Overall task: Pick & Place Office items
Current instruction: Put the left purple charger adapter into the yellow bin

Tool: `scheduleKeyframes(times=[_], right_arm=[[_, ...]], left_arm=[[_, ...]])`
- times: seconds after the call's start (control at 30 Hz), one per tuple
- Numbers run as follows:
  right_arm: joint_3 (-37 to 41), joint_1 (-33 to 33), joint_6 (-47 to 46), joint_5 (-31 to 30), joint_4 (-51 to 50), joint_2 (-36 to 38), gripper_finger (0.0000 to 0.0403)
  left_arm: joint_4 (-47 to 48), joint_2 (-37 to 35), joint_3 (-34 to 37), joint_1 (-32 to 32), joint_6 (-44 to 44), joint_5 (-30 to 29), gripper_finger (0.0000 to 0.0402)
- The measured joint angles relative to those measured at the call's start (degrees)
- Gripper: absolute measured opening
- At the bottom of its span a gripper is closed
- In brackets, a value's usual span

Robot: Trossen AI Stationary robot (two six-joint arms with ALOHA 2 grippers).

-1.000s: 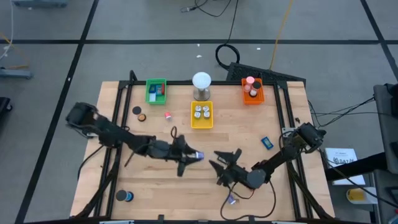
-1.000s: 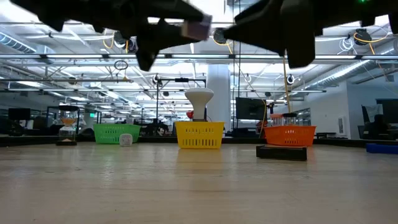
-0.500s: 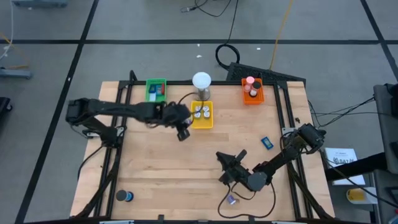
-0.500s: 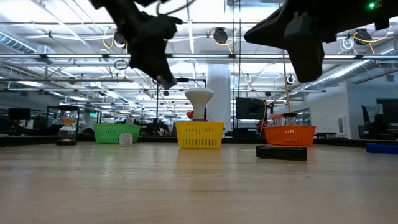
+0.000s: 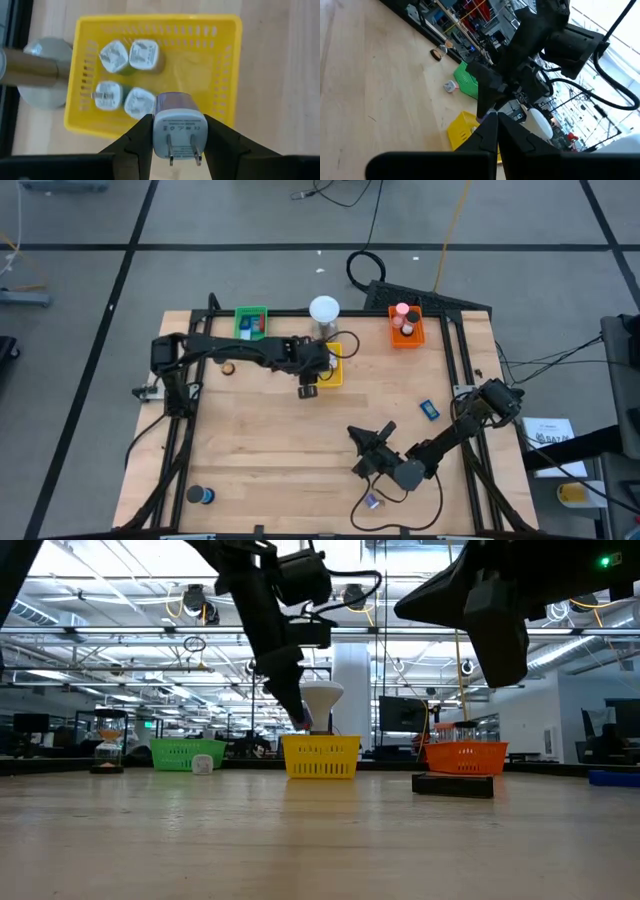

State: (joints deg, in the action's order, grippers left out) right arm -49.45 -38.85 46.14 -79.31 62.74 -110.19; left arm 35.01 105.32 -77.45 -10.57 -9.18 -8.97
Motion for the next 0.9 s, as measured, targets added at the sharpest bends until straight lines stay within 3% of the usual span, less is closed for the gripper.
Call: scheduleKeyframes(times=[0.37, 0.5, 0.67, 0.77, 0.9], right_arm=[[0.0, 0.2, -8.1, -1.7, -0.9, 1.9, 0.0], [0.1, 0.1, -6.9, -5.9, -1.6, 8.2, 0.0], [2.3, 0.0, -9.4, -3.5, -8.4, 20.3, 0.0], [4.3, 0.8, -22.0, 4.6, -24.2, 27.5, 0.0], [4.9, 7.8, -48.1, 30.6, -52.4, 34.9, 0.0]], left_arm=[[-1.1, 4.4, -0.8, -3.4, -4.5, 2.8, 0.0136], [-1.7, 4.2, -0.8, -3.7, -4.9, 3.0, 0.0136], [-0.5, 4.2, -0.8, -3.7, -4.9, 3.2, 0.0136], [-0.7, 4.2, -0.8, -3.7, -4.9, 3.6, 0.0136], [-0.7, 4.2, -0.8, -3.7, -4.7, 3.8, 0.0136]])
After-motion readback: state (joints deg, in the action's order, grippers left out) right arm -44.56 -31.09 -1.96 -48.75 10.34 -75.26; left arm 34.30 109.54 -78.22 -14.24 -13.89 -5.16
